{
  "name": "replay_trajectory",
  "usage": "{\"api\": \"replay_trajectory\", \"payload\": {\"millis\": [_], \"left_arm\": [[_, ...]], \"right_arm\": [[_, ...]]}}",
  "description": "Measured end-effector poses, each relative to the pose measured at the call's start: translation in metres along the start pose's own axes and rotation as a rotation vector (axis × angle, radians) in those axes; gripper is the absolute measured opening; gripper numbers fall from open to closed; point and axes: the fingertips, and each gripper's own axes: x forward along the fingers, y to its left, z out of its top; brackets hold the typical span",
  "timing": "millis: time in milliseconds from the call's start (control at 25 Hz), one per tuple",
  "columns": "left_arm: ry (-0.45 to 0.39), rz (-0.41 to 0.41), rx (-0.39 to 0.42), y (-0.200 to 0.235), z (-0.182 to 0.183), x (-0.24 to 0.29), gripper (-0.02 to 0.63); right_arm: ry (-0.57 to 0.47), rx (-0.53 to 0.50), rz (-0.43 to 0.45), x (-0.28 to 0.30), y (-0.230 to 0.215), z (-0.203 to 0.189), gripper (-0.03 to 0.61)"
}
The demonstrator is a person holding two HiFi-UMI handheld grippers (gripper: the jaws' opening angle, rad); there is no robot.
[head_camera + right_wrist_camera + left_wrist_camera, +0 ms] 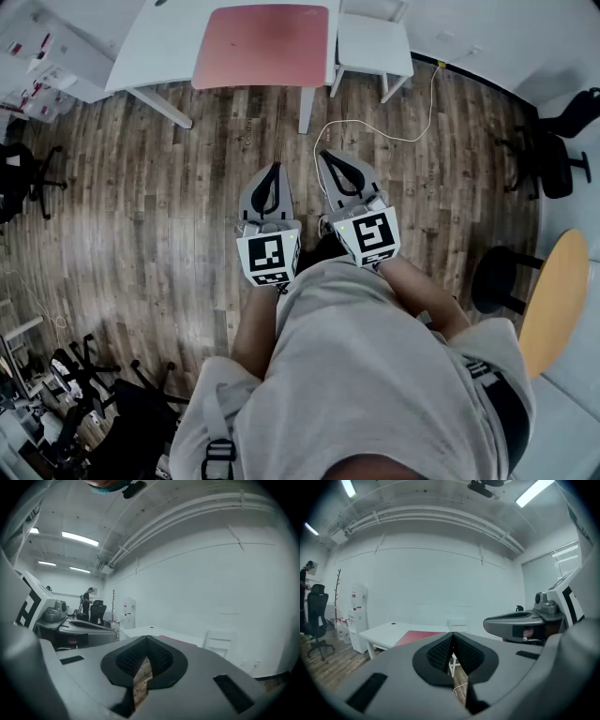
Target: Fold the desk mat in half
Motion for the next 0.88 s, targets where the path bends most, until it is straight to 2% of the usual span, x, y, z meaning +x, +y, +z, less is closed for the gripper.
{"api": "replay_trajectory", "payload": {"millis": [240, 560, 680, 880], "left_arm": [[0.019, -0.040, 0.018, 0.009, -0.011, -0.019, 0.011], [0.063, -0.022, -0.013, 0.051, -0.033, -0.039, 0.012], [0.076, -0.002, -0.017, 0.062, -0.038, -0.032, 0.012], [0.107, 0.022, -0.018, 0.089, -0.044, -0.002, 0.012]], "right_arm": [[0.004, -0.008, -0.005, 0.000, 0.027, -0.006, 0.040], [0.056, -0.071, -0.004, 0.028, 0.057, -0.015, 0.041], [0.072, -0.092, 0.014, 0.042, 0.056, -0.020, 0.041], [0.088, -0.057, 0.057, 0.084, 0.047, -0.021, 0.041]]}}
